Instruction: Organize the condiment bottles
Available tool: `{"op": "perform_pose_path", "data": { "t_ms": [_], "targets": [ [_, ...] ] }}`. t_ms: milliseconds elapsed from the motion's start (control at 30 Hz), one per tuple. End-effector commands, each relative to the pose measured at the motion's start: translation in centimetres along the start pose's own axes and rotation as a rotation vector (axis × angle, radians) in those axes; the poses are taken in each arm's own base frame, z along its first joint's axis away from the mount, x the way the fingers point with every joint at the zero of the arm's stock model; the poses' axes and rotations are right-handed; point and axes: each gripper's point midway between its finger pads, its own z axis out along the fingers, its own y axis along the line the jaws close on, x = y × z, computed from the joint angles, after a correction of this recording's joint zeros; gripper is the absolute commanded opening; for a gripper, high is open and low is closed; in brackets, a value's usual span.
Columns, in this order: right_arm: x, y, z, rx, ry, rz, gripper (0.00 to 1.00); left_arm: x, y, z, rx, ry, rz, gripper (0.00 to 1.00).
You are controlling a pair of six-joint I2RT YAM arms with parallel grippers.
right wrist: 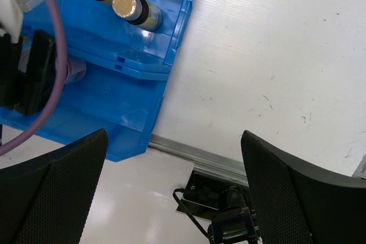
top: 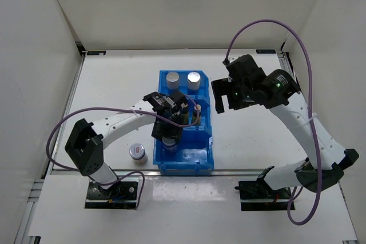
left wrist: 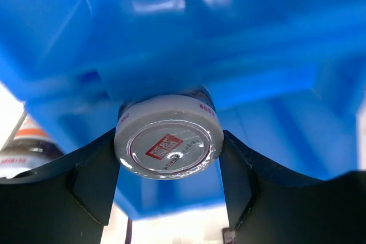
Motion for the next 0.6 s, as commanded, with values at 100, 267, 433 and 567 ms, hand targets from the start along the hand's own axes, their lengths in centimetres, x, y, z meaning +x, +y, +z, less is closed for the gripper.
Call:
{"op": "perform_pose_path", "data": {
  "t_ms": [100,267,433,567],
  "targets": [
    [0.9,-0.4,-0.4,-0.009,0.024,-0.016,1.0,-0.3,-0.3,2.3,-0.005,-0.025,-0.07,0.33],
    [0.9,-0.6,-0.7,-0.01,0.023,-0.05,1.0,-2.1,-1.1,0.3,0.019,-0.124,-0.102,1.0],
    [0.6,-0.7,-0.8,0.0,0.018,-0.06,1.0,-4.7,-1.1,-6.1,0.061,-0.311,-0.153,1.0],
    [0.6,-0.8,-1.1,-0.003,0.009,-0.059,1.0,-4.9,0.7,-12.5,0.096,-0.511,-0.272,1.0]
  ]
}}
